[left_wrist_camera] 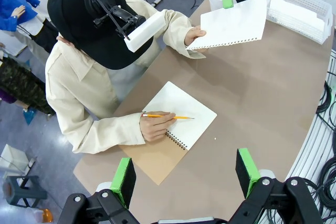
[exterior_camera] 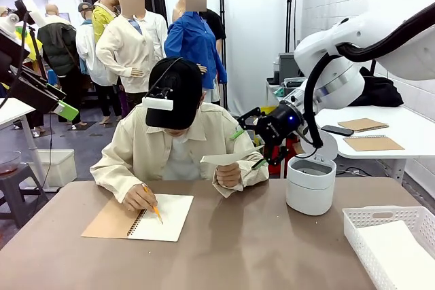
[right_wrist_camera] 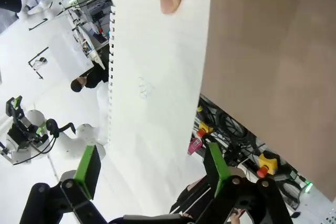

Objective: Sort the paper based on its condition.
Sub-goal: If a person hands you a paper, place it in the Organizing basket , and if it's crumpled, put it in the Trash can.

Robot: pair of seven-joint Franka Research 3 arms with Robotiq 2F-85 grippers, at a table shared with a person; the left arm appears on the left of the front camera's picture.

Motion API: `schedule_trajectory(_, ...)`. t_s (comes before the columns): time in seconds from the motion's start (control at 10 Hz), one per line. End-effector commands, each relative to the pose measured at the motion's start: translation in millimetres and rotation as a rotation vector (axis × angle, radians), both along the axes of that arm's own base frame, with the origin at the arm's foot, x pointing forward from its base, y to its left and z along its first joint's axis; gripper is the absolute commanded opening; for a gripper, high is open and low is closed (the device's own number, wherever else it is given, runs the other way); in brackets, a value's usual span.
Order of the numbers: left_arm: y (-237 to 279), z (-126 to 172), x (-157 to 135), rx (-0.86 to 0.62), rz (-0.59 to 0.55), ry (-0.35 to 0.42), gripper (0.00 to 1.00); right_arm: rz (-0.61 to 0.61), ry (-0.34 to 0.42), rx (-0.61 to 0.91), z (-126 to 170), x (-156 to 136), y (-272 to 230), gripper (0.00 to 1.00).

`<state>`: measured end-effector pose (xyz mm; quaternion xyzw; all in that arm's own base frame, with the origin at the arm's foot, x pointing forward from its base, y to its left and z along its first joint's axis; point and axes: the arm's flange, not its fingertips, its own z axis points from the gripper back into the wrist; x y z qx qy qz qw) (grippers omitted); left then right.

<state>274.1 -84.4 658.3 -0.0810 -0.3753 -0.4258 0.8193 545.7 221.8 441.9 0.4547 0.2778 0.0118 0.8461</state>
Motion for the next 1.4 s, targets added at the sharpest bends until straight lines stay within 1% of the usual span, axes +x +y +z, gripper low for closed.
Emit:
schedule_trajectory(0.0,0,0,0,0.0,0.002,0.0,1.0,0.045,0.019,0.111,-5,8,6,0.8)
schedule_trajectory(0.1,0,0,0,0.0,0.002,0.0,1.0,0.015,0.032,0.147,-7,10,4,0.6)
schedule_trajectory(0.2,0,0,0,0.0,0.002,0.0,1.0,0.013,0.048,0.169,-6,11,3,0.4)
schedule_trajectory(0.4,0,0,0,0.0,0.002,0.0,1.0,0.015,0.054,0.152,-6,10,2,0.01)
schedule_trajectory(0.9,0,0,0,0.0,0.002,0.0,1.0,0.049,0.061,0.143,-7,6,0,0.0)
schedule_trajectory(1.1,0,0,0,0.0,0.002,0.0,1.0,0.057,0.036,0.142,-3,2,-2,0.0)
schedule_trajectory(1.3,0,0,0,0.0,0.002,0.0,1.0,0.067,0.037,0.148,-3,-1,-3,0.0)
